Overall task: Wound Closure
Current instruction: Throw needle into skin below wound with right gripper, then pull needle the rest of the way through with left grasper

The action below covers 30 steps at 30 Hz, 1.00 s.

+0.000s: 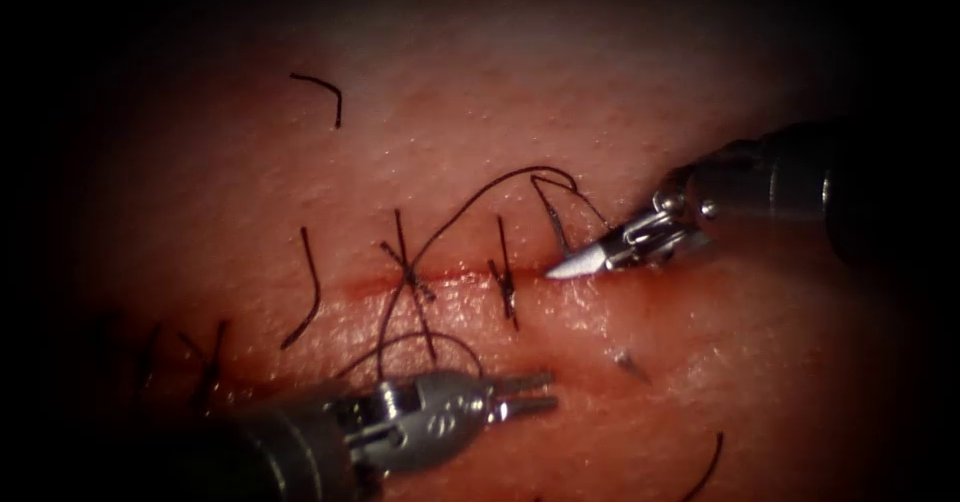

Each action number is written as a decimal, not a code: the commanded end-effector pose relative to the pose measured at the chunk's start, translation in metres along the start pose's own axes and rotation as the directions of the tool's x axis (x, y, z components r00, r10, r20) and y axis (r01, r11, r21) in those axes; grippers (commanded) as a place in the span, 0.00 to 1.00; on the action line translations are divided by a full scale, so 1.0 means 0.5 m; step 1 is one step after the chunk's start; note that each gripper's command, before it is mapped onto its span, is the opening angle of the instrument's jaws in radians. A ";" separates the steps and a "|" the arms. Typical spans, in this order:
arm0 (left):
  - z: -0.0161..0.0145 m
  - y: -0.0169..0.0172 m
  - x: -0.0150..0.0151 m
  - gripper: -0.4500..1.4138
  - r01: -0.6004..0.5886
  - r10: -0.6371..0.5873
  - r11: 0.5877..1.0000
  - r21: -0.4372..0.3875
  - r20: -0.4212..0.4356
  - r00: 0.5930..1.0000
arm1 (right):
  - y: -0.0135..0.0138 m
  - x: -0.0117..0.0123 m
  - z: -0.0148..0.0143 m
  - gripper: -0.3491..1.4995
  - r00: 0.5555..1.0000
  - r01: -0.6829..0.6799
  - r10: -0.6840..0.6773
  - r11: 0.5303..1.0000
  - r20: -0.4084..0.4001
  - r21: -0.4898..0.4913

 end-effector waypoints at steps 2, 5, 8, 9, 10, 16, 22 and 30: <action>0.0017 -0.0003 0.0001 0.20 0.000 0.000 1.000 -0.003 -0.004 1.000 | -0.0005 0.0028 0.0007 0.00 0.994 0.093 -0.094 0.996 -0.056 -0.019; 0.0015 -0.0005 0.0010 0.20 -0.031 0.031 1.000 0.001 -0.026 0.999 | -0.0018 0.0065 -0.0012 0.37 0.926 0.348 -0.346 0.937 -0.150 -0.011; 0.0011 -0.0005 0.0022 0.26 -0.078 0.079 0.997 0.024 -0.071 0.994 | -0.0030 0.0097 -0.0037 0.75 0.828 0.508 -0.515 0.857 -0.221 -0.092; 0.0010 -0.0004 0.0026 0.27 -0.088 0.090 0.996 0.029 -0.074 0.993 | -0.0033 0.0111 -0.0051 0.77 0.805 0.534 -0.546 0.837 -0.232 -0.119; 0.0009 -0.0001 0.0032 0.30 -0.098 0.100 0.995 0.032 -0.079 0.992 | -0.0036 0.0122 -0.0062 0.77 0.790 0.548 -0.564 0.825 -0.239 -0.138; 0.0016 0.0008 0.0084 0.38 -0.167 0.183 0.980 0.112 -0.155 0.971 | -0.0029 0.0183 -0.0150 0.81 0.688 0.609 -0.674 0.738 -0.268 -0.291; 0.0035 0.0013 0.0118 0.38 -0.222 0.247 0.962 0.157 -0.166 0.955 | -0.0015 0.0186 -0.0225 0.70 0.672 0.589 -0.688 0.721 -0.274 -0.365; 0.0064 -0.0015 0.0112 0.38 -0.227 0.254 0.961 0.158 -0.173 0.952 | -0.0014 0.0138 -0.0249 0.63 0.671 0.589 -0.692 0.715 -0.265 -0.377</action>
